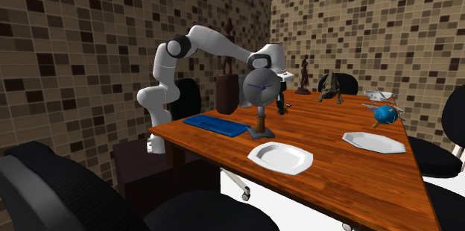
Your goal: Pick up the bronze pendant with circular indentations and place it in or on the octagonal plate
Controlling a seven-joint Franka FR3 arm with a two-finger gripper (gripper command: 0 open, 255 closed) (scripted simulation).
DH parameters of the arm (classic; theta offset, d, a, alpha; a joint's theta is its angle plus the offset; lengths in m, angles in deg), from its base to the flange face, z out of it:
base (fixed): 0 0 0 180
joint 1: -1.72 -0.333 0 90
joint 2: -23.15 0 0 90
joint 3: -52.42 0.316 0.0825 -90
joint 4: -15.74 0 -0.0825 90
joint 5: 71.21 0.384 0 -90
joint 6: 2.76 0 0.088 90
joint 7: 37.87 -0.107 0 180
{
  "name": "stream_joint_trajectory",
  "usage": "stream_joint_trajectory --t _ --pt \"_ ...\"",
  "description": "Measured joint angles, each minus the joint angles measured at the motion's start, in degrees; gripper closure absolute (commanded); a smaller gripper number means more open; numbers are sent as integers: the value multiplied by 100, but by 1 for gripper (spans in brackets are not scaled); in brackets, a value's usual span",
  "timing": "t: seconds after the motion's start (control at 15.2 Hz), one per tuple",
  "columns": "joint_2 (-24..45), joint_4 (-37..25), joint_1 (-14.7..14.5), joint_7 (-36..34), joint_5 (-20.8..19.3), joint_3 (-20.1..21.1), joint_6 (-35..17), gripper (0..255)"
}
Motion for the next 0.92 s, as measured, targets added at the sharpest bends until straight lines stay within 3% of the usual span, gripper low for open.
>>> stream_joint_trajectory --t 0.4,0.92 --pt "-115 -252 41 64 68 18 358 255" --pt "-72 -461 680 1020 265 -194 491 255"
